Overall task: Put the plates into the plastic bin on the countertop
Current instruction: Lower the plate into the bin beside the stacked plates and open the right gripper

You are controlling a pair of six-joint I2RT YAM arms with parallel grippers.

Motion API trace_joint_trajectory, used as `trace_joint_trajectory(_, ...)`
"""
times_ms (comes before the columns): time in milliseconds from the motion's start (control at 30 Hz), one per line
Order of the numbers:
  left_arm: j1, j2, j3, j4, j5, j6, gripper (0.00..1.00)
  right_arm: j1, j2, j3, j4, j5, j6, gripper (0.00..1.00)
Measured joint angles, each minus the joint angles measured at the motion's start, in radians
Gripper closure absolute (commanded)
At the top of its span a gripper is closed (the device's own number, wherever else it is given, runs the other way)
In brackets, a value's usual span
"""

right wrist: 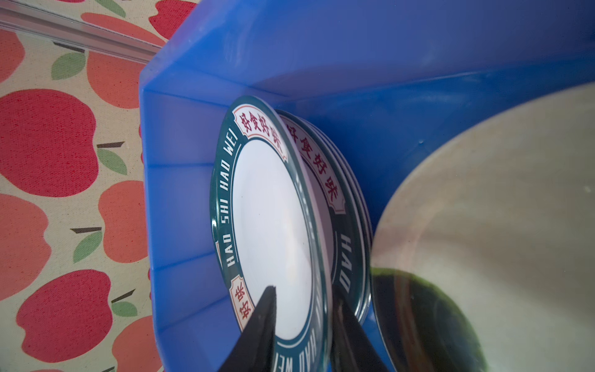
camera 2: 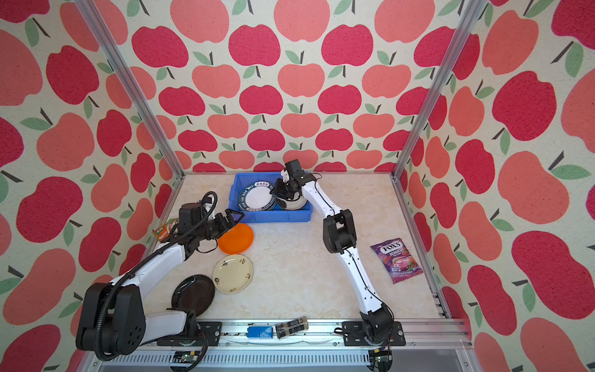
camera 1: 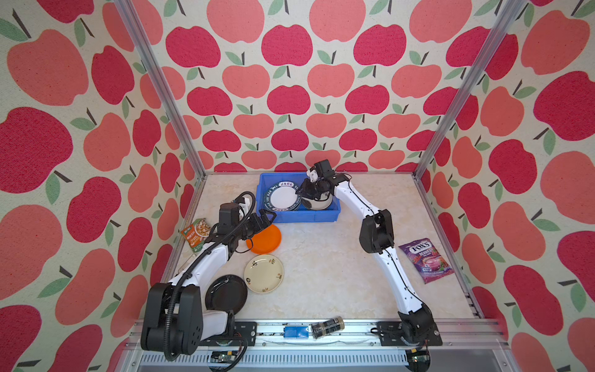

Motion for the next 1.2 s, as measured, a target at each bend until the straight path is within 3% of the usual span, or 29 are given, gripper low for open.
trace_joint_trajectory(267, 0.000, 0.007, 0.000, 0.002, 0.000, 0.000, 0.00, 0.014, 0.000, 0.025, -0.076, 0.093, -0.077, 0.66)
trace_joint_trajectory(433, 0.000, 0.038, 0.000, 0.042, 0.002, -0.004, 0.01, 0.016, 0.000, 0.043, -0.123, 0.134, -0.118, 0.43)
trace_joint_trajectory(467, 0.000, 0.048, 0.000, 0.050, 0.006, -0.004, 0.01, 0.018, 0.000, 0.049, -0.130, 0.144, -0.131, 0.42)
trace_joint_trajectory(733, 0.000, 0.120, 0.000, 0.084, 0.030, -0.004, 0.02, 0.023, 0.000, 0.058, -0.150, 0.193, -0.172, 0.53)
trace_joint_trajectory(867, 0.000, 0.134, 0.000, 0.095, 0.035, -0.004, 0.02, 0.024, 0.000, 0.058, -0.149, 0.198, -0.179, 0.76)
trace_joint_trajectory(1200, 0.017, 0.137, 0.000, 0.097, 0.042, -0.003, 0.02, 0.035, 0.028, 0.066, -0.116, 0.198, -0.164, 0.78)
